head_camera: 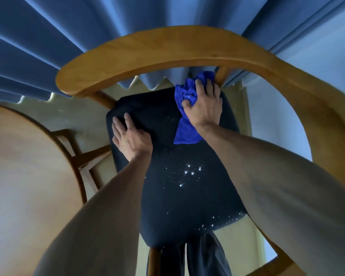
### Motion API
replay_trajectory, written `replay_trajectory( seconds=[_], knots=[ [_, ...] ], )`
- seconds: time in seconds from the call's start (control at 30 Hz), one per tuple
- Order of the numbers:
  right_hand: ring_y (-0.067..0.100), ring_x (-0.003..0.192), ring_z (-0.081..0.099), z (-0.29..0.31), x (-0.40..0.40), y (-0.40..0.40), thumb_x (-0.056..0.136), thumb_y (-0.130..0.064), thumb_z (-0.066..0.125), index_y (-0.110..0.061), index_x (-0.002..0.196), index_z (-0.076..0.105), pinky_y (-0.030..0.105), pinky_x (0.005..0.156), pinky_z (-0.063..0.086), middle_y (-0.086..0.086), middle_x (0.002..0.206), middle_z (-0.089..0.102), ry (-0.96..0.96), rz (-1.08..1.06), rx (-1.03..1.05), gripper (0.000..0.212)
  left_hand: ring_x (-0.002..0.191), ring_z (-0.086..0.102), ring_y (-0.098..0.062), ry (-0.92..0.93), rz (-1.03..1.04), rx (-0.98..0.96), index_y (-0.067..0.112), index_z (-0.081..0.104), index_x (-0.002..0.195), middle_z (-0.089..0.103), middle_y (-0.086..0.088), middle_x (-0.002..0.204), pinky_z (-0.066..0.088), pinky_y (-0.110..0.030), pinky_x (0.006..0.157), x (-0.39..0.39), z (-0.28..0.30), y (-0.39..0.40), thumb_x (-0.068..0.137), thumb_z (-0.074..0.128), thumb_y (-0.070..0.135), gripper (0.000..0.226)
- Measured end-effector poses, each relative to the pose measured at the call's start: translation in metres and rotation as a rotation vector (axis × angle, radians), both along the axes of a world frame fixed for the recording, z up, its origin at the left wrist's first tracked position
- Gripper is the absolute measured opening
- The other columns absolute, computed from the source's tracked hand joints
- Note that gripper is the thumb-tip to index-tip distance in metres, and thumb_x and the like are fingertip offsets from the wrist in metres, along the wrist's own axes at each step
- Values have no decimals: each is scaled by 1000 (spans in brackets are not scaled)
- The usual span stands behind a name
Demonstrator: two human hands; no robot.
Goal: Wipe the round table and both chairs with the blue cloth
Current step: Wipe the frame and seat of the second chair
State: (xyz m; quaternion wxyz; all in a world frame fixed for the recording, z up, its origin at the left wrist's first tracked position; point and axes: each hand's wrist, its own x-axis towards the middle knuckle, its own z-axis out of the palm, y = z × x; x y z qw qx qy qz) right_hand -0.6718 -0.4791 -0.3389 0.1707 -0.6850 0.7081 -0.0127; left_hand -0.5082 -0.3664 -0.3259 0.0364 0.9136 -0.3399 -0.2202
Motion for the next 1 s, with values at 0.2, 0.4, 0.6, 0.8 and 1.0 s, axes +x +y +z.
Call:
replay_trajectory(
  seconds=[0.2, 0.4, 0.6, 0.8, 1.0],
  knots=[
    [36, 124, 41, 2, 10, -20, 75, -57, 63, -23, 142, 46, 38, 105, 35, 11, 137, 52, -135, -107, -9, 78, 131, 39, -36, 83, 427, 6, 17, 30, 149, 37, -16, 150, 34, -50, 106, 20, -19, 51, 98, 36, 36, 54],
    [40, 120, 42, 0, 56, -20, 73, -58, 60, -18, 123, 60, 40, 108, 31, 19, 120, 60, -42, -54, 10, 63, 120, 50, -39, 187, 436, -149, 19, 37, 148, 52, -20, 137, 39, -44, 99, 30, -26, 85, 102, 34, 36, 49],
    [34, 112, 50, 13, 144, 13, 70, -53, 56, -18, 105, 64, 38, 108, 32, 13, 107, 65, -159, 230, 81, 50, 103, 57, -39, 198, 595, -53, 10, 56, 124, 63, -23, 114, 40, -38, 82, 31, -29, 117, 101, 32, 30, 39],
    [32, 117, 43, 17, 182, 65, 65, -57, 66, -25, 121, 57, 44, 98, 37, 5, 120, 55, -64, 505, 41, 64, 99, 61, -36, 194, 583, -21, 4, 58, 111, 64, -21, 110, 45, -36, 83, 24, -29, 112, 102, 32, 25, 35],
    [32, 124, 44, 12, 130, 15, 75, -53, 64, -24, 129, 52, 49, 103, 31, 7, 128, 57, 33, 354, 19, 62, 94, 62, -37, 167, 580, -31, 0, 57, 109, 64, -22, 108, 50, -39, 80, 20, -32, 104, 102, 35, 24, 34]
  ],
)
